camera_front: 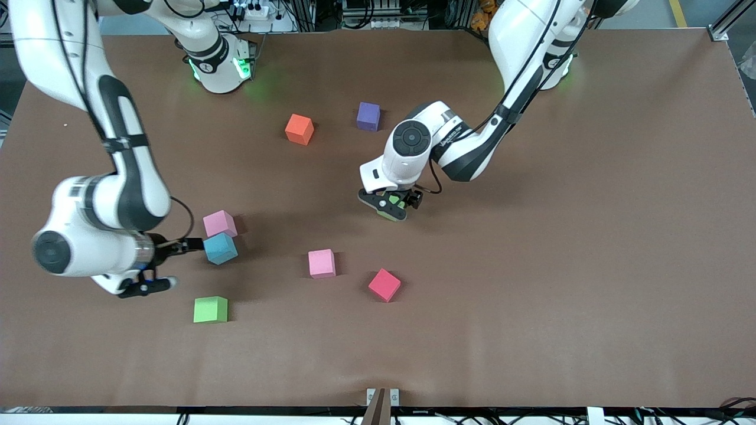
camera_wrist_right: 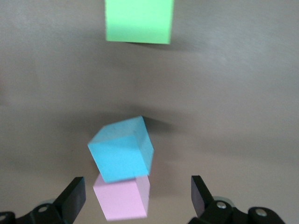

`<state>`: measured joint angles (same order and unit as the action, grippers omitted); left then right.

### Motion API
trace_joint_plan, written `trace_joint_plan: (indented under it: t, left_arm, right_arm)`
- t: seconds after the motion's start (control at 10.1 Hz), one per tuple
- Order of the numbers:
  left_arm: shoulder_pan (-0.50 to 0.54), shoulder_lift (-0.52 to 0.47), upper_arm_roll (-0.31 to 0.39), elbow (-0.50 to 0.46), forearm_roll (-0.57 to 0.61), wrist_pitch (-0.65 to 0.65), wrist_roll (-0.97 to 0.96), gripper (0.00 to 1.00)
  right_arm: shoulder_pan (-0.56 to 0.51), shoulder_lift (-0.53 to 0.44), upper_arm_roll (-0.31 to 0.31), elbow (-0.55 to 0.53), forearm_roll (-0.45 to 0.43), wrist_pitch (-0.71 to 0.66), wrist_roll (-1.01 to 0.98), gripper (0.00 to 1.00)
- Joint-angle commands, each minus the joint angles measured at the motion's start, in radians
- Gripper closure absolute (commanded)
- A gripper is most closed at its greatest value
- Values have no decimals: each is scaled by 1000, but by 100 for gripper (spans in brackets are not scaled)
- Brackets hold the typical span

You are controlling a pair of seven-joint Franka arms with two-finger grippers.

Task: Arrange blocks into number 1
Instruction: 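Grasp green with the left gripper while the right gripper grasps cyan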

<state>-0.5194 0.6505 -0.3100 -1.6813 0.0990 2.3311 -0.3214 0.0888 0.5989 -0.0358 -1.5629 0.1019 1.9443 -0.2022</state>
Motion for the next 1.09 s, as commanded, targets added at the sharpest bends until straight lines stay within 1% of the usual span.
trace_joint_plan:
  t: [0.0,0.1,0.2,0.3,0.49,0.69,0.79,0.89,0.99]
  left_arm:
    - [-13,23,11,15,36,20,-27,0]
    - [-16,35,11,17,45,39,-27,0]
    - [-24,49,14,15,59,59,-31,0]
    - [-24,60,14,17,65,63,-33,0]
    - [-25,73,23,17,65,82,-38,0]
    - [-36,80,35,14,67,88,-53,68]
    - [-36,80,35,12,67,88,-80,100]
    - [-36,80,35,11,67,88,-123,100]
    - [-37,71,34,9,68,79,-207,100]
  right_arm:
    - [63,-28,-4,-68,-79,73,-19,0]
    - [62,-28,-4,-78,-77,96,-99,0]
    - [60,-28,-4,-113,-77,154,-155,0]
    - [65,-28,-4,-146,-77,212,-178,0]
    - [89,-10,-4,-155,-77,238,-184,0]
    - [98,-10,-3,-183,-74,248,-184,0]
    - [98,-8,-3,-190,-73,248,-184,0]
    - [98,-7,-3,-195,-73,248,-184,0]
    - [95,-1,-3,-195,-73,249,-184,0]
